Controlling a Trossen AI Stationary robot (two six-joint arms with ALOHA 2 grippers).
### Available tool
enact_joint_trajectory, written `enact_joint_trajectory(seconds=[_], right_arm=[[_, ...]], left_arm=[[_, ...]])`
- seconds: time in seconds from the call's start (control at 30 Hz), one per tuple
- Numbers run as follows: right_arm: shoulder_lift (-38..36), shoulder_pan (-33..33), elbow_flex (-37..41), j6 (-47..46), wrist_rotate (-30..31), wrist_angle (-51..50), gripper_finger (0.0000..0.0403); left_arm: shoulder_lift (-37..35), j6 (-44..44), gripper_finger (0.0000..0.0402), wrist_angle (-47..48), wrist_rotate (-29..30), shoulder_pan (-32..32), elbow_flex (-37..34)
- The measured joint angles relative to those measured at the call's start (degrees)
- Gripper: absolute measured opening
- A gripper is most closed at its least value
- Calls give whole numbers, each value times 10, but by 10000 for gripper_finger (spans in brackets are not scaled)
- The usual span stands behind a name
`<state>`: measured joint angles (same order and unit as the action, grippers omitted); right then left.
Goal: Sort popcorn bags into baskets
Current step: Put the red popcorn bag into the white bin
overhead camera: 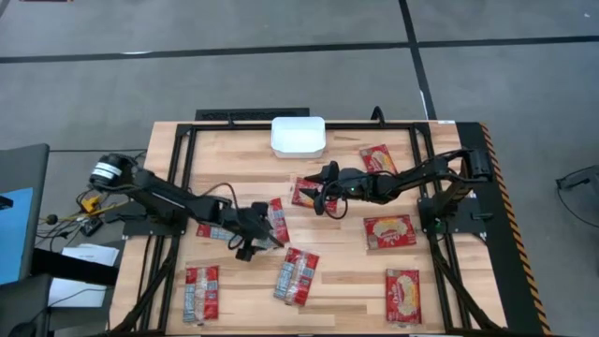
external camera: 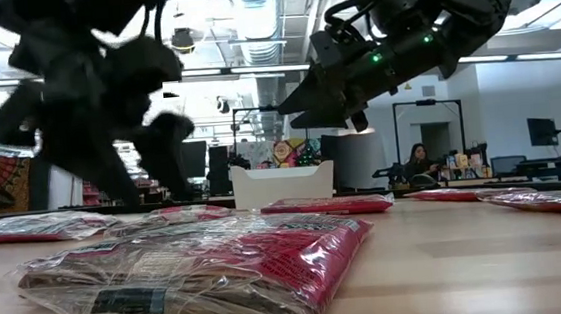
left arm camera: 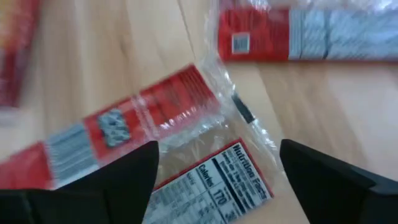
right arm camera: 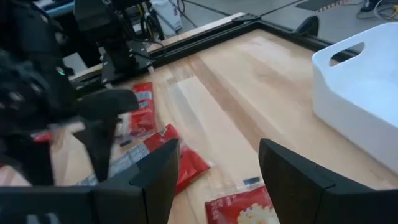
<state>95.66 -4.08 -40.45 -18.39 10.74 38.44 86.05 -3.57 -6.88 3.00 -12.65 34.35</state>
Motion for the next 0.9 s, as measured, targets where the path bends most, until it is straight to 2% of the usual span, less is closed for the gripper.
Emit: enact_joint_trajectory(seconds=[0.17,0.3,0.43,0.57,0.67,0.9], right_arm=[[0,6,0,0,0,-1,244],[0,6,0,0,0,2,244],[0,6,0,0,0,3,244],[0,6,0,-2,0,4,244],[0,6,0,-6,0,3,244],[0,15,0,-7,0,2,244]], left_arm=[[60,3,332,-3,79,-7,2],[101,7,305,0,112,-5,5],[137,13,227,-41,112,2,8],[147,0,112,-62,104,10,7],[147,-20,28,-67,118,11,6],[122,-24,2,-48,144,13,1]])
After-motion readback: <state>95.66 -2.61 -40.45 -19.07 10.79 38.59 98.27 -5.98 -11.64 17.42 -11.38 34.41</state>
